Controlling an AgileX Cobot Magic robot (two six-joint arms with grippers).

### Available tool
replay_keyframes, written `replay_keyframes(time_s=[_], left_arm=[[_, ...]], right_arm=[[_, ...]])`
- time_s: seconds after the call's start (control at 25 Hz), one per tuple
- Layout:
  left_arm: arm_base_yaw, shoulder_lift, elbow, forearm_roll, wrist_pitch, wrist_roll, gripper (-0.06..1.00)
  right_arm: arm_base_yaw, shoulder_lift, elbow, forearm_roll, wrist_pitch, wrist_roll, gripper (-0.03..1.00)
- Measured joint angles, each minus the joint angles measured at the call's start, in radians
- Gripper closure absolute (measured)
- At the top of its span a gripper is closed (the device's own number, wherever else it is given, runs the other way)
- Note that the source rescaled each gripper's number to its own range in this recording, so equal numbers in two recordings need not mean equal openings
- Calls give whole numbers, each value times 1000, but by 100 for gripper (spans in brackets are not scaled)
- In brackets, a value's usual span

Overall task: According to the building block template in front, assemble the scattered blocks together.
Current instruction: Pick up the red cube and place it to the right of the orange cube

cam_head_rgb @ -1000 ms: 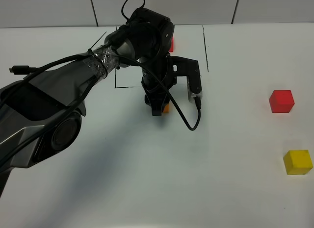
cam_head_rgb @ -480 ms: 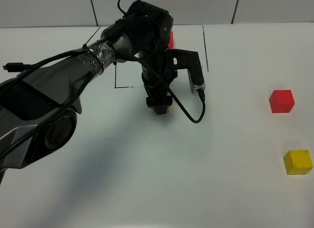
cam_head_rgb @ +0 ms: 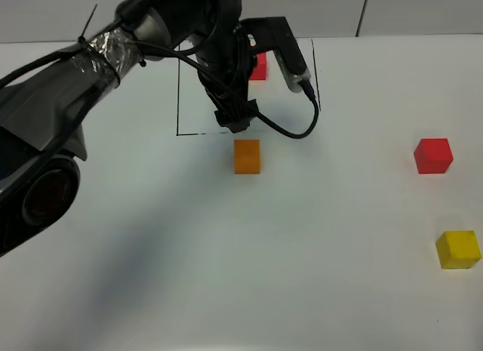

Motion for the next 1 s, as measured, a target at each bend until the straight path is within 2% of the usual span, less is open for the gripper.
replay_keyframes(time_s=[0.8,1.0], left_arm=[[318,-110,3,-20,0,-326,14],[401,-166,59,-19,0,-371,15]], right_arm=[[0,0,0,0,0,0,22],[0,0,0,0,0,0,22]])
